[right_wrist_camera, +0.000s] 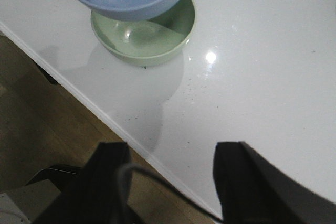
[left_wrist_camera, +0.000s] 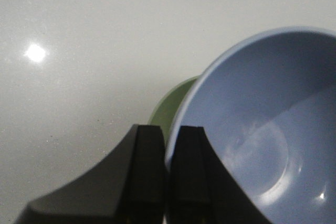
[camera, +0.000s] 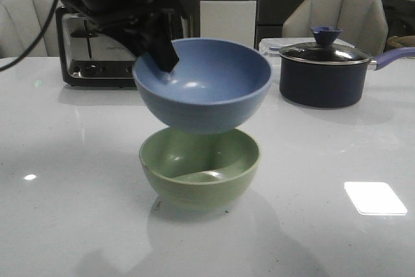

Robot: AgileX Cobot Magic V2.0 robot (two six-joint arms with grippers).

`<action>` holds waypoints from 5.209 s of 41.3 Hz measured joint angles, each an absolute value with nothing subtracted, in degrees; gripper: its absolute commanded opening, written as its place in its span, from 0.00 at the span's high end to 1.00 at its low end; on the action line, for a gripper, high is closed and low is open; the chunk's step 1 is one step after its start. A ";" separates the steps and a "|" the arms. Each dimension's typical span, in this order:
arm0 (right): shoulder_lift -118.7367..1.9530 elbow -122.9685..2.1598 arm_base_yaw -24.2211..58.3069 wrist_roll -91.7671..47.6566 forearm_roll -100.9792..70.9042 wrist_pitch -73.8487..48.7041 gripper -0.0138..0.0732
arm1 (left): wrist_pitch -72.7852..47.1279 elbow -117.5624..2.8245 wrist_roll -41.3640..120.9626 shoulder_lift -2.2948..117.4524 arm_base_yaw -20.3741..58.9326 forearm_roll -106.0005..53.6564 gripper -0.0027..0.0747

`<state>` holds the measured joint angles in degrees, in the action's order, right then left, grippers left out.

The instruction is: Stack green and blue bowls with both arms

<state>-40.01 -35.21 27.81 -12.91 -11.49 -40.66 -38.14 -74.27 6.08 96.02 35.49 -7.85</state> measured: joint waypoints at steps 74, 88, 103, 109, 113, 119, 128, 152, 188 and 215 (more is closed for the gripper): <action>-40.01 -35.21 27.81 -12.91 -11.49 -40.66 0.30 | -45.89 -52.29 6.15 54.98 35.14 -1.17 0.36; -40.01 -35.21 27.81 -13.01 -11.49 -40.66 0.30 | -47.92 -39.35 6.15 37.47 35.14 -0.79 0.37; -40.01 -35.21 27.81 -13.01 -11.29 -40.66 0.33 | -43.47 -34.93 3.49 34.91 35.14 -0.79 0.56; -40.01 -35.21 27.81 -13.01 -10.70 -40.79 0.52 | -43.02 -34.93 3.21 34.91 35.14 -0.79 0.72; -40.01 -35.21 27.81 -13.01 -10.68 -41.18 0.67 | -43.01 -34.93 3.21 34.91 35.14 -0.79 0.82; -40.01 -35.21 27.81 -13.01 -10.58 -41.37 0.82 | -42.64 -34.93 3.12 34.91 35.14 -0.79 0.85; -40.01 -35.21 27.81 -13.01 -10.58 -41.37 0.81 | -42.64 -34.93 3.12 34.91 35.14 -0.79 0.85; -40.01 -35.21 27.81 -13.01 -10.46 -41.51 0.81 | -39.62 -31.75 3.12 27.11 28.89 1.94 0.85; -40.01 -35.21 27.81 -13.01 -10.46 -41.65 0.81 | -2.01 0.22 1.71 -0.25 2.58 0.53 0.85; -40.01 -35.21 27.81 -13.01 -10.46 -41.65 0.81 | 0.00 0.22 1.67 -0.25 4.55 0.53 0.85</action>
